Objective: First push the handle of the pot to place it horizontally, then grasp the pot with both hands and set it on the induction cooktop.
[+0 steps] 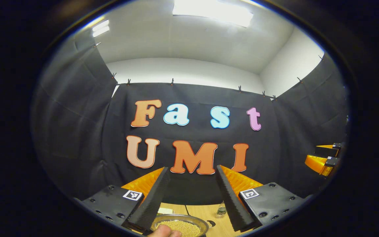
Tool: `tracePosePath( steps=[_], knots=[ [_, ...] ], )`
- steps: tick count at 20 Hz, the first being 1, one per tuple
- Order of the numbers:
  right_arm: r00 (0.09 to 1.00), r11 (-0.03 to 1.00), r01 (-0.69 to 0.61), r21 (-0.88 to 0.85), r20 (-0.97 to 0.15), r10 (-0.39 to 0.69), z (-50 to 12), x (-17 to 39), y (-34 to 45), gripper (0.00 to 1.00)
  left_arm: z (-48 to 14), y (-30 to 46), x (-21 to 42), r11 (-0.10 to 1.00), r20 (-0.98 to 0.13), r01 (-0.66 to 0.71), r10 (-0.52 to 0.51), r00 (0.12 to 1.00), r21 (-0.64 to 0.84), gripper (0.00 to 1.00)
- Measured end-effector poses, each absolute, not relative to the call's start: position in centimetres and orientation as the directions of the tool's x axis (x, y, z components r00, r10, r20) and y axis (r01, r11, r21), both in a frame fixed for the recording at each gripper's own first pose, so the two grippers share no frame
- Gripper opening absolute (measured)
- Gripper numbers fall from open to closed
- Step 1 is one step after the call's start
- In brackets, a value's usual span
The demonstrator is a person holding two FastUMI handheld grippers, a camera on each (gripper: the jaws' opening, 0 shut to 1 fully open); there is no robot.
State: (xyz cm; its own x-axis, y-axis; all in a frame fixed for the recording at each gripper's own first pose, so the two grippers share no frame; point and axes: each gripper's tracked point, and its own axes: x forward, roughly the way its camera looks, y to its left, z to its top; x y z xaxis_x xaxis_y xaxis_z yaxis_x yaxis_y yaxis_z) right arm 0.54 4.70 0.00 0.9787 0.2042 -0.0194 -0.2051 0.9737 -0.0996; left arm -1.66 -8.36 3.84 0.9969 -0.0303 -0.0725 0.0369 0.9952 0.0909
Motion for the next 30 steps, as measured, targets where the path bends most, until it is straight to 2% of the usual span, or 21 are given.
tracePosePath(
  steps=[3, 6, 10, 15, 16, 19, 20, 21, 22, 23, 25, 30],
  knots=[
    [0.974, 0.972, -0.225, -0.061, -0.023, 0.224, -0.2, 0.8, 4.9, 0.95, 4.6, -7.4, -2.0, 0.994, -0.047, 0.026, -0.021, 0.999, 0.105, 0.96],
    [0.988, 0.979, -0.152, -0.137, 0.007, 0.154, 0.0, 1.8, 3.5, 0.95, 5.3, -6.5, -1.9, 0.994, -0.036, 0.010, -0.006, 0.999, 0.109, 0.96],
    [0.985, 0.976, -0.171, -0.136, -0.001, 0.172, 0.0, 1.9, 4.6, 0.97, 6.1, -6.0, -2.1, 0.993, -0.019, 0.001, 0.002, 1.000, 0.117, 0.96],
    [0.983, 0.976, -0.186, -0.112, -0.011, 0.186, -0.6, 2.2, 4.6, 0.95, 5.5, -6.1, -2.5, 0.998, -0.018, 0.018, -0.016, 1.000, 0.066, 0.96],
    [0.982, 0.976, -0.190, -0.111, -0.012, 0.189, -0.7, 2.3, 4.5, 0.95, 5.7, -6.4, -2.9, 0.998, -0.016, 0.028, -0.027, 1.000, 0.063, 0.89],
    [0.979, 0.974, -0.203, -0.098, -0.016, 0.203, -0.9, 2.6, 4.9, 0.95, 6.2, -6.1, -2.9, 0.997, 0.004, 0.023, -0.023, 1.000, 0.069, 0.96],
    [0.975, 0.971, -0.222, -0.090, -0.003, 0.222, -0.6, 2.6, 5.3, 0.95, 6.3, -6.1, -2.9, 0.997, 0.007, 0.018, -0.019, 1.000, 0.073, 0.96],
    [0.973, 0.969, -0.230, -0.092, 0.013, 0.232, -0.4, 2.6, 5.4, 0.95, 6.2, -6.1, -2.8, 0.997, 0.006, 0.019, -0.020, 1.000, 0.074, 0.89],
    [0.969, 0.965, -0.241, -0.100, 0.033, 0.245, 0.0, 2.5, 5.6, 0.95, 6.0, -6.2, -2.7, 0.997, 0.003, 0.022, -0.022, 1.000, 0.071, 0.96],
    [0.965, 0.963, -0.249, -0.107, 0.054, 0.256, 0.3, 2.5, 5.8, 0.95, 5.7, -6.1, -2.6, 0.998, 0.000, 0.021, -0.021, 1.000, 0.066, 0.93],
    [0.963, 0.961, -0.245, -0.124, 0.079, 0.256, 0.6, 2.5, 5.8, 0.95, 5.6, -6.1, -2.6, 0.998, -0.002, 0.020, -0.019, 1.000, 0.068, 0.96],
    [0.965, 0.964, -0.244, -0.106, 0.071, 0.252, 0.4, 3.2, 5.7, 0.95, 5.9, -6.2, -2.2, 0.998, 0.020, 0.019, -0.020, 1.000, 0.062, 0.96]
  ],
)
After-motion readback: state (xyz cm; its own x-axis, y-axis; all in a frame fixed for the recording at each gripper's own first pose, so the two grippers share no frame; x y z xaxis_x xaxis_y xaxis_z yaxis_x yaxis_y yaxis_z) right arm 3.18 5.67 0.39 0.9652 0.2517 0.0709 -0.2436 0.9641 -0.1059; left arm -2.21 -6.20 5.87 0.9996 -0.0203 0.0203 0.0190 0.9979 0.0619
